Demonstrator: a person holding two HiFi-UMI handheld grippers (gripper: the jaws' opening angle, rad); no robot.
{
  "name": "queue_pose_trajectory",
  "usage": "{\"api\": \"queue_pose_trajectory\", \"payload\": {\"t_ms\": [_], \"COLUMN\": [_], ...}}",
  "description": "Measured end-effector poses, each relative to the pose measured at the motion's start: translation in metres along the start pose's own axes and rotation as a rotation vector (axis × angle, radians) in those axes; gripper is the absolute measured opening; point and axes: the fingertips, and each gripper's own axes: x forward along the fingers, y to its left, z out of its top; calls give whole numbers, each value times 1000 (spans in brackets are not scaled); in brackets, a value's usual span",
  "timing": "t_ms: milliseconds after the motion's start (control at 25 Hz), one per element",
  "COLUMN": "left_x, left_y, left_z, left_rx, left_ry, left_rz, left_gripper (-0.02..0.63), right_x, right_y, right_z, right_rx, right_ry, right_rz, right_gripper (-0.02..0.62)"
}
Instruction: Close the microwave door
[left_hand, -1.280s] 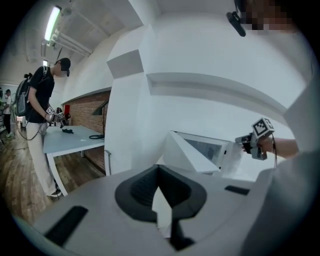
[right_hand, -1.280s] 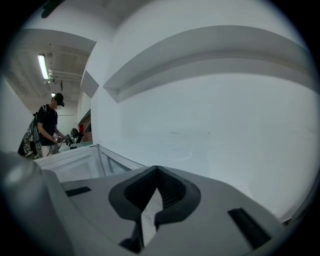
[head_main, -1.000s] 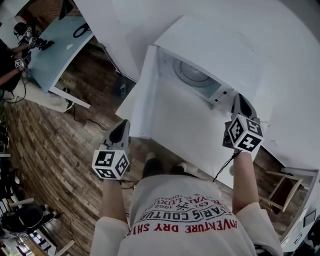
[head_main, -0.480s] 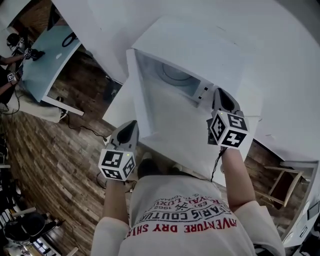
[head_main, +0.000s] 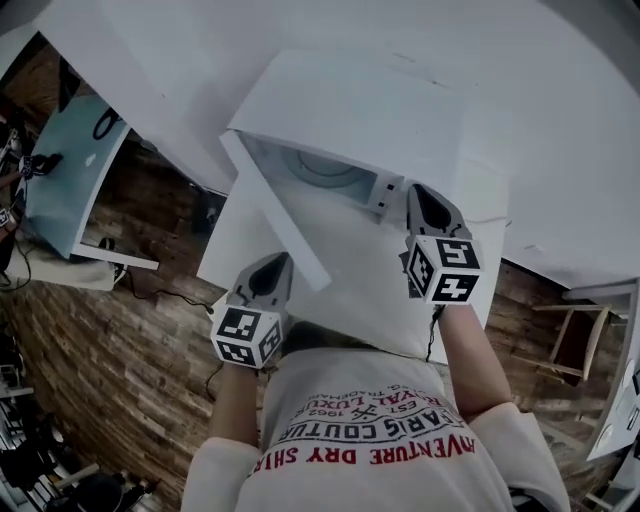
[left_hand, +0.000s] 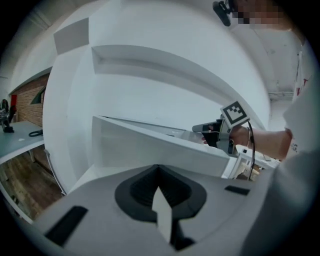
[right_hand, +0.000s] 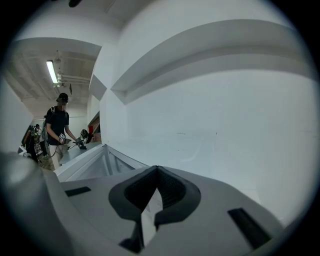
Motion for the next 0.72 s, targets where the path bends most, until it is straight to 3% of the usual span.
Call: {"api": "queue_pose_trajectory", "payload": {"t_ms": [520, 720], "left_x": [51, 68], "left_y": [-7, -9], "left_z": [12, 18], "left_rx": [57, 79], "left_ry": [70, 78], "left_rz": [-229, -268], "left_gripper": [-6, -6], "right_x": [0, 2], "right_y": [-4, -5], "right_z": [1, 0], "right_rx": [56, 88], "right_ry": [21, 17], "right_rz": [-54, -68], "right_gripper": [12, 12]}}
